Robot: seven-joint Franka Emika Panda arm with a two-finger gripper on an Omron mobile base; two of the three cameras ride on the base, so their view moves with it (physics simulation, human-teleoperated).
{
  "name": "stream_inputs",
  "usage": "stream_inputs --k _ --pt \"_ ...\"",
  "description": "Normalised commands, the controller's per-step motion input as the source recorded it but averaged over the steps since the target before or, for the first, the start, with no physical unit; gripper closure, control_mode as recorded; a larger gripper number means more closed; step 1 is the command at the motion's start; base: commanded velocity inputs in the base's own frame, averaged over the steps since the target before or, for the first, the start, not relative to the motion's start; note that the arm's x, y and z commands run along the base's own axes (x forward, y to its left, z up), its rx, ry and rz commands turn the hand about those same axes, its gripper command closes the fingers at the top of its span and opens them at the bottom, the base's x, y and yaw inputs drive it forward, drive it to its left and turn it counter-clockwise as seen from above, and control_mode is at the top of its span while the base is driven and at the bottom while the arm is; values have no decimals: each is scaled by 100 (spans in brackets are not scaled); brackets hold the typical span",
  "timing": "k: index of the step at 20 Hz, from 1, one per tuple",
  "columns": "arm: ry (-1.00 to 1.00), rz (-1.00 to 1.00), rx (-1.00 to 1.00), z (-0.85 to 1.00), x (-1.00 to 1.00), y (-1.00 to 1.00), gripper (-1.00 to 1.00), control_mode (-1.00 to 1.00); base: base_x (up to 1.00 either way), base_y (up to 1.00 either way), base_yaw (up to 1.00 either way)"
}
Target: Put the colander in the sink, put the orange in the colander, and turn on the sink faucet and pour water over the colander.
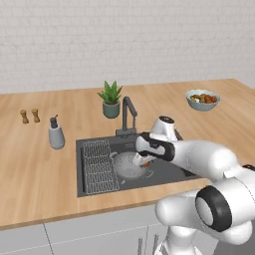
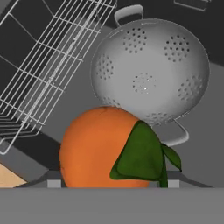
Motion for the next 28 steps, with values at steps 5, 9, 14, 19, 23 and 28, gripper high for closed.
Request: stream_inputs --k 5,9,14,19,23,28 --pt "-1 0 2 -40 58 -1 100 -100 0 0 0" --pt "0 0 2 -31 55 -4 100 -100 0 0 0" --pt "0 0 0 -19 41 0 100 -100 0 0 0" --pt "0 0 0 -30 19 0 100 -100 0 0 0" --pt "0 0 0 -44 19 0 100 -100 0 0 0" --pt "0 0 0 -38 22 0 100 -100 0 0 0"
